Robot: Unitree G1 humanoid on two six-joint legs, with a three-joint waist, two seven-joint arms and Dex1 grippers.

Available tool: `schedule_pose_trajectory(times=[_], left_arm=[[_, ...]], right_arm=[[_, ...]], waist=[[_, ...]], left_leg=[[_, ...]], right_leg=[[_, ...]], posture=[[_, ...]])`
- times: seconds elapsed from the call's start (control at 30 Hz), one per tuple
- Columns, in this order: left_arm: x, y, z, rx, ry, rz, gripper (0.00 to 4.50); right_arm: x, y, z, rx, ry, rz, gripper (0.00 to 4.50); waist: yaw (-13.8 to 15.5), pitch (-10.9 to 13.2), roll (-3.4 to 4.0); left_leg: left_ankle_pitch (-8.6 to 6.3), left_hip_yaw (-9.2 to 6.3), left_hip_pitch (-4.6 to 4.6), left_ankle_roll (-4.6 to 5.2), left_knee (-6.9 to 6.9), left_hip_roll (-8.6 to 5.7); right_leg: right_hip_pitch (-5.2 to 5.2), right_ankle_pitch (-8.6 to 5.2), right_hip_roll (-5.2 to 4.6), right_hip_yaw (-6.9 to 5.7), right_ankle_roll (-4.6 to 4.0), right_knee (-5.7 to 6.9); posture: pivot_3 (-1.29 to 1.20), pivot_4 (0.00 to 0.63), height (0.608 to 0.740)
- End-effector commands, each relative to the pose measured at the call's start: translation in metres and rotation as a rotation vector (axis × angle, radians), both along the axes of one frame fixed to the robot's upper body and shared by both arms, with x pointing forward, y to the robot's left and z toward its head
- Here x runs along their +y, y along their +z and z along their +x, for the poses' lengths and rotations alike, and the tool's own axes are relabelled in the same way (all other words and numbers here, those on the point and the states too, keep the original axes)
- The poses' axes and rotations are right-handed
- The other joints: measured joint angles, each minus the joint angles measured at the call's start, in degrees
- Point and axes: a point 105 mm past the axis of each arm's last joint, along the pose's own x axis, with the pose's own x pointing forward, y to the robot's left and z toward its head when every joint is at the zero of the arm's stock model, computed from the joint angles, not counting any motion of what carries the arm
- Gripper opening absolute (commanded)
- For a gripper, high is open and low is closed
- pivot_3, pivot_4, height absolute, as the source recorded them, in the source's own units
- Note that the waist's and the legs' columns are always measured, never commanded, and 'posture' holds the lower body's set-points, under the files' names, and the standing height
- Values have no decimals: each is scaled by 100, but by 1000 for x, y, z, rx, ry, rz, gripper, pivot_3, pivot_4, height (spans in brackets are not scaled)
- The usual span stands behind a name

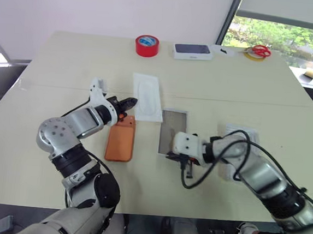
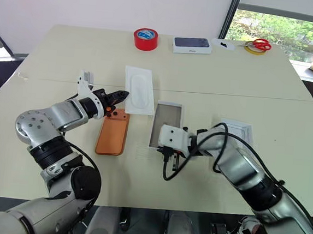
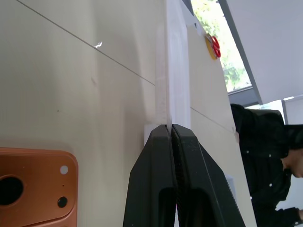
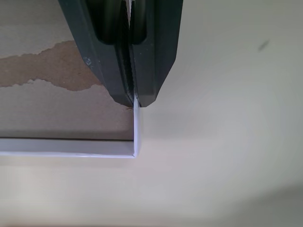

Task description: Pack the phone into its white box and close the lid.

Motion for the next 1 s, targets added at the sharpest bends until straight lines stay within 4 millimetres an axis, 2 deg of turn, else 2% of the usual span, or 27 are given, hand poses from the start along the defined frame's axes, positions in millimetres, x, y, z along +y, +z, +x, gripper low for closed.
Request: schedule_pose_trajectory(times=[0.03,0.13,0.2,0.27,0.43,0.6,1.0], left_arm=[[-5,14,-3,-56,-11,-7,0],[-12,11,-6,-48,-29,-12,0],[-18,9,-8,-43,-47,-11,0],[-28,6,-10,-33,-70,-4,0],[-46,-6,-18,-8,-133,59,0],[-58,-18,-24,18,-196,94,0],[-81,-26,-33,37,-284,117,0]], right_arm=[[7,10,8,-47,26,24,70],[3,21,10,-56,10,69,896],[-5,30,14,-99,-26,85,1865],[-22,42,15,-123,-87,115,2762],[-54,60,4,-132,-169,155,2762],[-75,62,6,-145,-281,177,2762],[-79,57,9,-157,-324,192,2762]], waist=[[-4,0,-2],[-4,0,-2],[-9,0,-2],[0,0,-2],[-5,0,-3],[-21,0,-3],[-9,0,-3]], left_leg=[[0,1,0,0,1,0],[0,1,0,0,0,1],[0,1,0,0,0,0],[-1,2,0,1,-1,1],[-8,2,0,12,-2,0],[-12,1,3,19,-4,1],[-12,1,2,19,-2,0]], right_leg=[[0,0,0,0,0,0],[0,0,0,0,0,0],[-1,0,0,0,0,0],[-2,0,0,0,0,0],[0,0,-1,0,0,-1],[-2,1,2,1,-1,0],[-1,0,1,1,-1,0]], posture=[[0,150,730],[0,150,730],[0,150,730],[0,150,730],[0,150,730],[0,150,730],[0,150,730]])
